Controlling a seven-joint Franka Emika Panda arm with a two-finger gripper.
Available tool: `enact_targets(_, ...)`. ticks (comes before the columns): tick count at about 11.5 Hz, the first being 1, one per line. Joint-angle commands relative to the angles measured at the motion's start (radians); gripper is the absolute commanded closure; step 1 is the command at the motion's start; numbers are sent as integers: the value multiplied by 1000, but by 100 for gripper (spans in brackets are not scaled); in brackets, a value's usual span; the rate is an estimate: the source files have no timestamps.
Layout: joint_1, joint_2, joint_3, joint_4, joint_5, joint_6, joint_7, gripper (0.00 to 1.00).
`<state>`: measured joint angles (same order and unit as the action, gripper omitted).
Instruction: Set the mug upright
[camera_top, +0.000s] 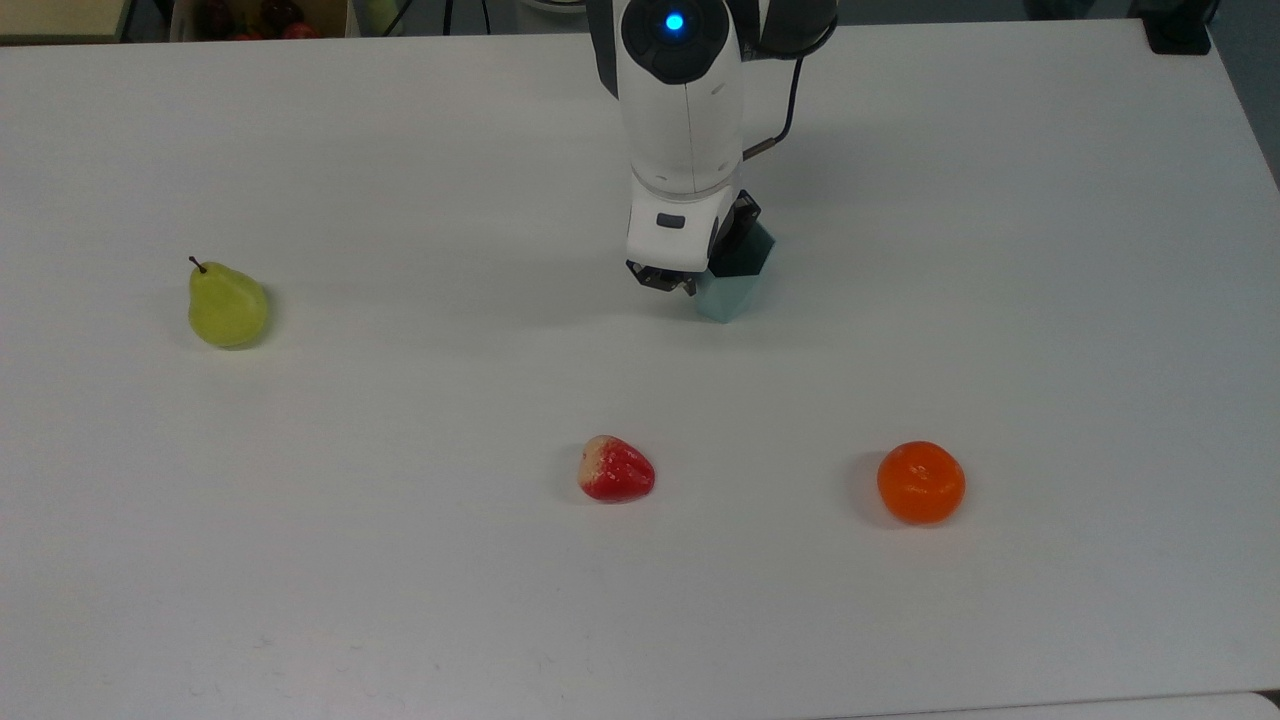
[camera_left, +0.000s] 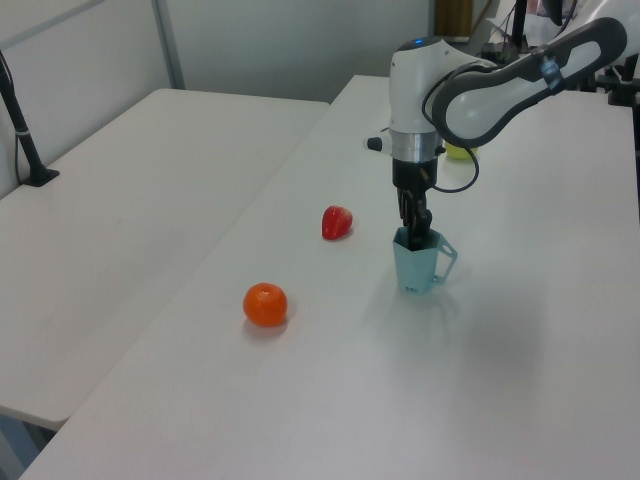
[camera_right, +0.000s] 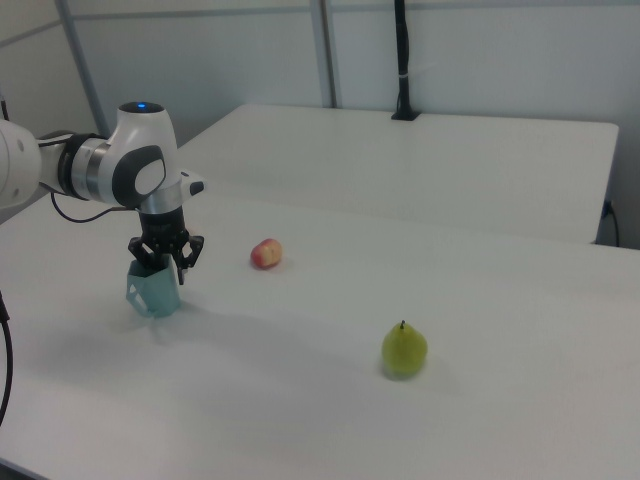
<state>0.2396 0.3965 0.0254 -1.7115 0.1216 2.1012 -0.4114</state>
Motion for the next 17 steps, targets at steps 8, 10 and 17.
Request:
enact_targets(8,-2,-263,-125,64,-8,-309,157,0)
enact_targets(10,-3,-303,-163,91,-10,-378,157,0)
enact_targets(17,-13,-349,-188,168,-168,-538,341,0)
